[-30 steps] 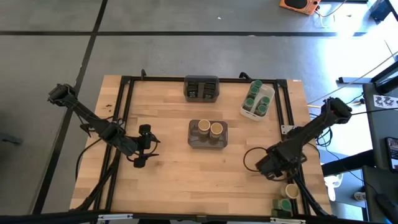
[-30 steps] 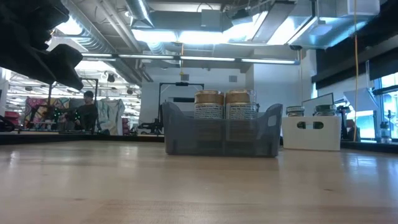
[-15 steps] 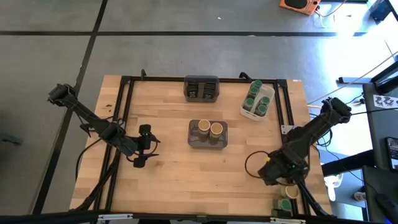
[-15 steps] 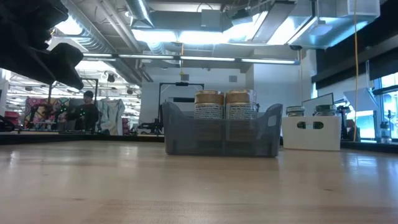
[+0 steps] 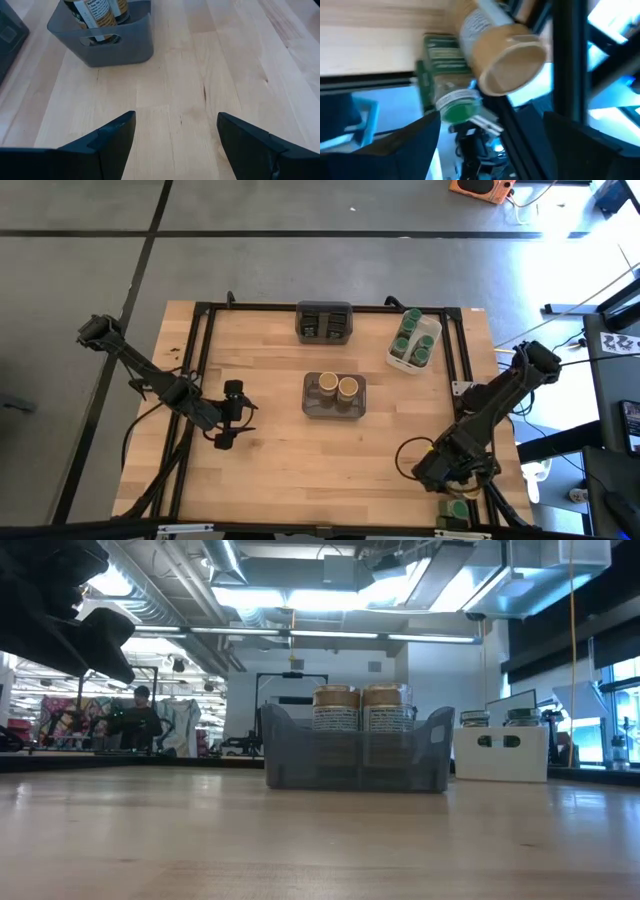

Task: Sort spices by type
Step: Put the golden seasoning bottle into the bottom black bin

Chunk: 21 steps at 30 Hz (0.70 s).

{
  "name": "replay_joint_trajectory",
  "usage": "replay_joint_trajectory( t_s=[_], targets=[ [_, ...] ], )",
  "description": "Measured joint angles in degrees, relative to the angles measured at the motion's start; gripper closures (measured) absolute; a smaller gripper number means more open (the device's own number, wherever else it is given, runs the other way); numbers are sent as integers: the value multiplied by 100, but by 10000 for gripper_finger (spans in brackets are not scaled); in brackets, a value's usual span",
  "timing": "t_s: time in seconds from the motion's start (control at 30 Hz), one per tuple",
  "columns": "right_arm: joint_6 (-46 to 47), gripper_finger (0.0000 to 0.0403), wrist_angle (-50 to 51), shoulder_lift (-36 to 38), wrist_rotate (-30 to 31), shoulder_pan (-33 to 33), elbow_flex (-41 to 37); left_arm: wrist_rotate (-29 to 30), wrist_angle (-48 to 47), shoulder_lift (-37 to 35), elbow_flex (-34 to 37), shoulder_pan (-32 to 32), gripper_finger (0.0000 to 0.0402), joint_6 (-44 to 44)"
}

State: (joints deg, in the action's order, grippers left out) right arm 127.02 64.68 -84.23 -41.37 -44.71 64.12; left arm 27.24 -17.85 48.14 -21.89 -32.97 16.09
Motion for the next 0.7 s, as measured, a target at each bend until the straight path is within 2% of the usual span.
replay_joint_trajectory(
  t_s=[0.43, 0.7],
  targets=[
    [-558, 56, 445, -395, 51, 0, 0, 0, -4, 0, -2, 0, 123, 4],
    [-557, 56, 608, -646, -16, -348, -4, -17, -185, 0, -2, 0, 123, 143]
  ],
)
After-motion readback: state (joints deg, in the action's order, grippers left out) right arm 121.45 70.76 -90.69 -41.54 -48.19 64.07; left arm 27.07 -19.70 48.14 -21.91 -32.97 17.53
